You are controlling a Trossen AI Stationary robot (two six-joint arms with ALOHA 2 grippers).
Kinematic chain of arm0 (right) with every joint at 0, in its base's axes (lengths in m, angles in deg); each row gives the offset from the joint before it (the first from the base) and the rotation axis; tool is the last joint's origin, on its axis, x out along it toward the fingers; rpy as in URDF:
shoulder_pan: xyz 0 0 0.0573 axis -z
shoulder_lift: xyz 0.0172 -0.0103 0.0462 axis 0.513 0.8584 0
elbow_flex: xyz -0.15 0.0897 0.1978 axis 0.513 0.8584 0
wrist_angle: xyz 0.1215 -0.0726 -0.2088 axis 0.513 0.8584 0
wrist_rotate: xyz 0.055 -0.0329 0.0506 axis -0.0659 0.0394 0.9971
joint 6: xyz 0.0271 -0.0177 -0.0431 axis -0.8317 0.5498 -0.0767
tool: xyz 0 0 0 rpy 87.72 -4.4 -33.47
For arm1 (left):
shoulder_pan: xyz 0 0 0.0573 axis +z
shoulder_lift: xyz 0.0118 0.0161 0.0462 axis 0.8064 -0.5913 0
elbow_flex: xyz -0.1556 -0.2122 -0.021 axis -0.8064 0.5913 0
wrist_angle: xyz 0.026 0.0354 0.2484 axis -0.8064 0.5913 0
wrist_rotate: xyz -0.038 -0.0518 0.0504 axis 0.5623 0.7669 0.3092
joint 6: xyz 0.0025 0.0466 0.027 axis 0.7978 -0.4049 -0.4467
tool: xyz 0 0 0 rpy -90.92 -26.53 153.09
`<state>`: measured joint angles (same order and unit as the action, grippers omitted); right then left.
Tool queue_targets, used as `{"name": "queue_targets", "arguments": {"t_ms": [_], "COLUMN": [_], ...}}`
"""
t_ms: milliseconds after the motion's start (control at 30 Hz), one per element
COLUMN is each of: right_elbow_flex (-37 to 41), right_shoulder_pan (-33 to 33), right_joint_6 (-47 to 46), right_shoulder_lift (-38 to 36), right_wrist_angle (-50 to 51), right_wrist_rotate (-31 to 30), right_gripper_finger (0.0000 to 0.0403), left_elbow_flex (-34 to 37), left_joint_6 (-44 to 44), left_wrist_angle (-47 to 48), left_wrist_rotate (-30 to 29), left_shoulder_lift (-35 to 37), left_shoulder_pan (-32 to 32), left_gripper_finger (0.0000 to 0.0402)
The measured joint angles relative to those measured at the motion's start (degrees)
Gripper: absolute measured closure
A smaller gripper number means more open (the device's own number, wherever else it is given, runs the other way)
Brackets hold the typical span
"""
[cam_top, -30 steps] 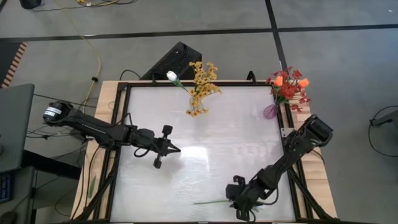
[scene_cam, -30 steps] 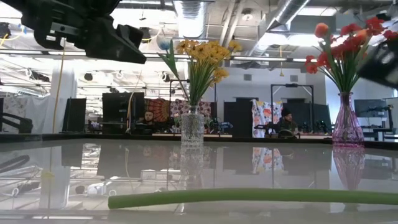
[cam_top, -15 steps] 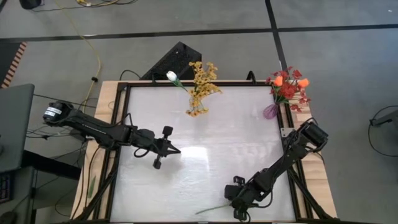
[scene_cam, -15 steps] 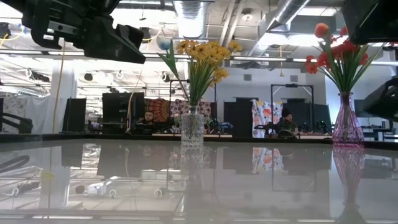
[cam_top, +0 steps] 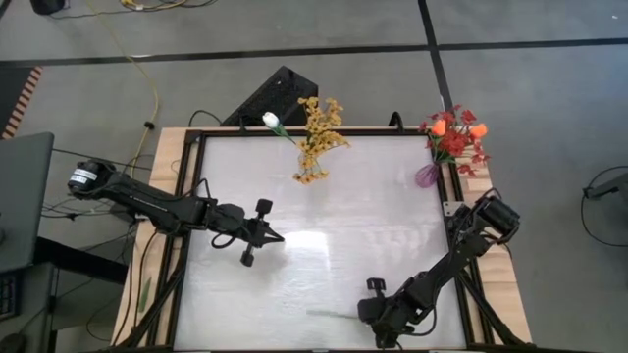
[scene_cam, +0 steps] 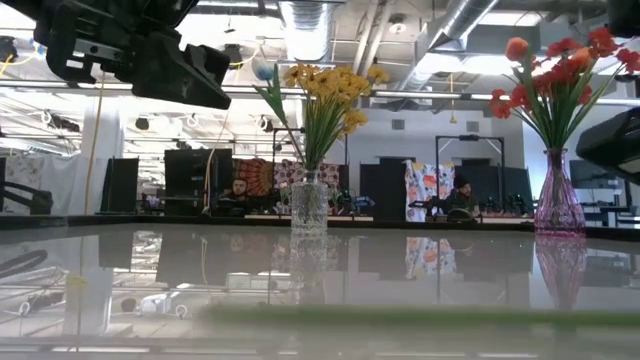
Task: Sort flowers into vase by color
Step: Put the white tulip into the transparent vase
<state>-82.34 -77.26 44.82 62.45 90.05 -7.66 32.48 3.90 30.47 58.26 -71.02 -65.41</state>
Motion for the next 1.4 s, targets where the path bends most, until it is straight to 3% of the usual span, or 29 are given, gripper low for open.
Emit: {"name": "queue_targets", "arguments": {"t_ms": [100,267,367,467,667,767,1033,1233,1400], "right_elbow_flex": [0.2,0.5,-0.5,-2.6,-7.8,-9.6,-12.3,-12.6,-12.6], "right_shoulder_pan": [0.1,2.9,6.3,10.3,18.1,20.9,24.4,25.2,25.2], "right_joint_6": [3.7,12.8,22.9,36.3,61.4,69.0,78.9,80.5,80.7], "right_shoulder_lift": [-1.5,-4.5,-5.7,-5.5,-2.8,-2.6,-2.7,-2.7,-2.7], "right_wrist_angle": [0.3,1.7,1.5,2.5,2.2,2.2,1.5,1.4,2.8], "right_wrist_rotate": [-1.2,-8.3,-12.8,-13.6,-17.0,-18.6,-21.2,-24.6,-23.9], "right_gripper_finger": [0.0381,0.0379,0.0382,0.0385,0.0385,0.0385,0.0385,0.0385,0.0385], "left_elbow_flex": [0.0,0.0,-0.1,-0.2,-0.1,-0.1,-2.1,-4.4,-6.2], "left_joint_6": [0.1,4.5,8.3,13.6,26.3,30.0,33.7,34.1,33.9], "left_wrist_angle": [-0.2,-1.5,-4.1,-8.1,-12.8,-14.2,-16.5,-15.8,-14.1], "left_wrist_rotate": [0.1,0.7,5.6,10.6,11.3,13.9,18.3,20.0,19.8], "left_shoulder_lift": [0.0,0.0,-0.3,-2.0,-8.8,-12.5,-20.7,-24.6,-25.5], "left_shoulder_pan": [0.0,0.0,0.0,0.0,0.4,1.3,3.2,3.7,4.5], "left_gripper_finger": [0.0401,0.0401,0.0388,0.0355,0.0262,0.0221,0.0176,0.0181,0.0213]}}
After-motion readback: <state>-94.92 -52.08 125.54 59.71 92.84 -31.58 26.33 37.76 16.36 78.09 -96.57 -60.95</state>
